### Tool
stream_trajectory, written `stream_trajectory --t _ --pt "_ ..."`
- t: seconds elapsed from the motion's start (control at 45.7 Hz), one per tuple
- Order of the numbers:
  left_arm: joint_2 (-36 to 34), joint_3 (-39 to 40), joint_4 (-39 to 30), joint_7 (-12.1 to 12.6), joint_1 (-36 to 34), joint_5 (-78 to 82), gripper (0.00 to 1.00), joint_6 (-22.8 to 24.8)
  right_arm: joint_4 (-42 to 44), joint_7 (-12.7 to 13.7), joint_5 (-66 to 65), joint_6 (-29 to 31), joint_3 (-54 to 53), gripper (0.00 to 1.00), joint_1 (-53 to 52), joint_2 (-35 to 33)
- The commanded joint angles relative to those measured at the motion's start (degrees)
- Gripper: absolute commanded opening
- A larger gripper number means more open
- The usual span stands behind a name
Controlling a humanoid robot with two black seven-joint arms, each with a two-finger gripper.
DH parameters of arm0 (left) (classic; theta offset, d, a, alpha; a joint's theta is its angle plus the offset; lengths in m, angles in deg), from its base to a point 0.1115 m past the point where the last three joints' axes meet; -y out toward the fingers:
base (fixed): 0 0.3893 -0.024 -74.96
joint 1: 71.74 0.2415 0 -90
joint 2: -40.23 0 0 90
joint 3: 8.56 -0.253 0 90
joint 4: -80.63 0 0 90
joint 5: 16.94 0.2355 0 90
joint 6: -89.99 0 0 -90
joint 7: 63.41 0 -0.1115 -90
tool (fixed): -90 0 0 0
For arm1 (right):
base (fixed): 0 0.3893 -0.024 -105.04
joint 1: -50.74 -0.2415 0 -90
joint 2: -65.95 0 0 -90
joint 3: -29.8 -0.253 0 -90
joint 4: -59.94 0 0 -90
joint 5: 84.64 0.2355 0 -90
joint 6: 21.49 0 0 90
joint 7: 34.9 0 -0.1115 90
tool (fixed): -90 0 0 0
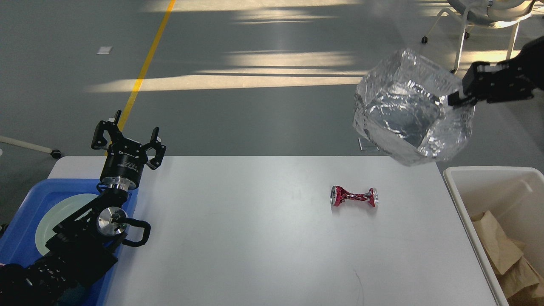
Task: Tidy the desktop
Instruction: 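Lift the foil wrapper and drop it into the white bin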
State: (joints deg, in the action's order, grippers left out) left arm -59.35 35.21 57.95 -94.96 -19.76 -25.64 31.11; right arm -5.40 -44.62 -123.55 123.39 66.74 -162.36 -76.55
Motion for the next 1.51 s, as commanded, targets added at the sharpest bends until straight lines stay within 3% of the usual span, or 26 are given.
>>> stream_trajectory --t 0.0,0.175,0.372,0.503,0.765,0.897,1.028,1.225,1.421,1.487 --pt "0.0 0.0 0.0 0.0 0.1 0.0 0.96 0.0 0.0 0.2 3.2 0.1 -1.9 0.00 -9.6 -0.3" --pt "0.0 0.0 0.0 0.1 0.0 0.0 0.96 0.0 0.0 0.8 5.5 0.1 -5.3 0.00 -16.2 0.1" --pt "0.0 0.0 0.0 0.1 0.0 0.0 0.96 0.0 0.6 2.0 4.8 0.1 -4.1 0.00 -13.7 0.5" --pt "0.0 0.0 0.0 0.0 0.1 0.0 0.96 0.0 3.6 3.4 2.9 0.1 -3.3 0.00 -4.8 0.2" --pt "0.0 0.0 0.0 0.0 0.1 0.0 0.96 0.0 24.0 3.4 0.0 -0.1 -3.2 0.00 24.1 3.0" --pt "0.0 0.0 0.0 0.0 0.1 0.0 0.96 0.0 38.7 3.3 0.2 -10.1 -3.1 0.00 39.9 9.0" --pt "0.0 0.0 0.0 0.0 0.1 0.0 0.96 0.0 49.4 3.4 1.1 -16.0 -3.2 0.00 51.0 13.7" --pt "0.0 0.0 0.0 0.0 0.1 0.0 0.96 0.0 51.1 4.0 3.7 -25.2 -3.1 0.00 59.6 14.6" --pt "0.0 0.0 0.0 0.0 0.1 0.0 0.96 0.0 51.2 6.7 4.1 -31.0 -2.6 0.00 64.4 14.7" --pt "0.0 0.0 0.0 0.0 0.0 0.0 0.96 0.0 51.6 6.8 4.0 -34.5 0.1 0.07 65.9 14.7"
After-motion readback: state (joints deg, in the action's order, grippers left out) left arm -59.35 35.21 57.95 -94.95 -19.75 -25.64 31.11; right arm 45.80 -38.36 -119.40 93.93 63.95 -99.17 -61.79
